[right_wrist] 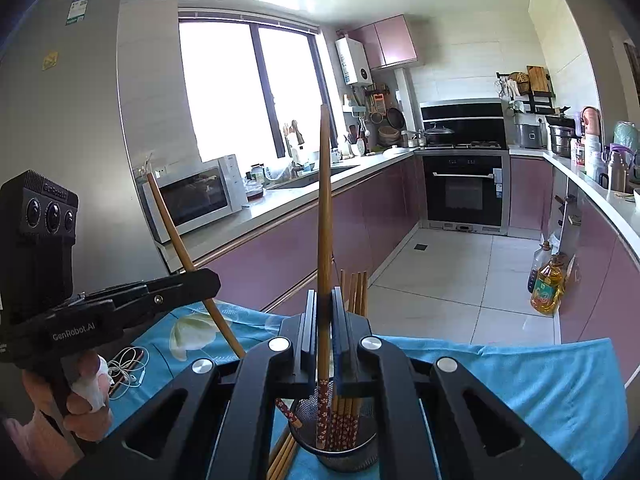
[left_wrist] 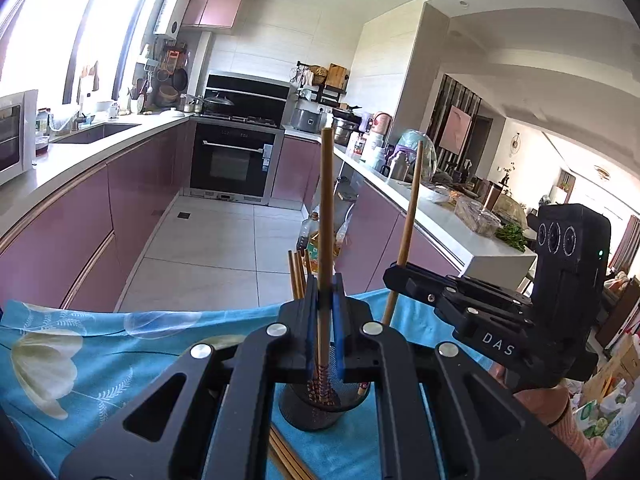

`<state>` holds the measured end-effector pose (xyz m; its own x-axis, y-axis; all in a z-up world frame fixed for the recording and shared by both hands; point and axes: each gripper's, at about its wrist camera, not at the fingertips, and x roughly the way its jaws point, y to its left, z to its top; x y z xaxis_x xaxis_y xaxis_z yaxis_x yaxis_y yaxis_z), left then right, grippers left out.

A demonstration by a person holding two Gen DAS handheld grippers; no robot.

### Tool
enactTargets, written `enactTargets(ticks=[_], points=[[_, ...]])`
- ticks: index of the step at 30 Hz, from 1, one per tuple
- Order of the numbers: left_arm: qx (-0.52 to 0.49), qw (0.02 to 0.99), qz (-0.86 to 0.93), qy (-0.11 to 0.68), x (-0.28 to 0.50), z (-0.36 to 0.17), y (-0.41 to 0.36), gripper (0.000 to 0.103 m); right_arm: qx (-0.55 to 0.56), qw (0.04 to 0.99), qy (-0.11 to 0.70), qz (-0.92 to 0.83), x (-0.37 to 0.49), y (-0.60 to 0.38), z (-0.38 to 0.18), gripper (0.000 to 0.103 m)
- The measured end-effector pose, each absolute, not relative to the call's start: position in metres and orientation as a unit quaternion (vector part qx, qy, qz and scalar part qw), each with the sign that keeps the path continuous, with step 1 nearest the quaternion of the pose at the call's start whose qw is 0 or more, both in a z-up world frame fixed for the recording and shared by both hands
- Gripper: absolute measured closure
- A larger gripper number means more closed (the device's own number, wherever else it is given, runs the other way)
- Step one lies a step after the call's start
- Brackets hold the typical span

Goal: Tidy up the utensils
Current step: 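Lift the chopstick upright with the right gripper and insert it into the mesh cup, then open the right gripper and withdraw back over the remaining chopsticks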

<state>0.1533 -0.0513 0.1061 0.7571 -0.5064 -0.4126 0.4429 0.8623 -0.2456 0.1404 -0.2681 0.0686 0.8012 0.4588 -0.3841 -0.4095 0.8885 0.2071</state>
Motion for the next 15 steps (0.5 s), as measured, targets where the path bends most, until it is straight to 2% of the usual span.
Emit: enactTargets(ticks=[15], points=[[-0.010,0.912,-0.258,0.318,0.189,0.042,-0.082,0.096,0.026,0.923,0.311,0.223,0.167,-0.251,0.019,0.097]])
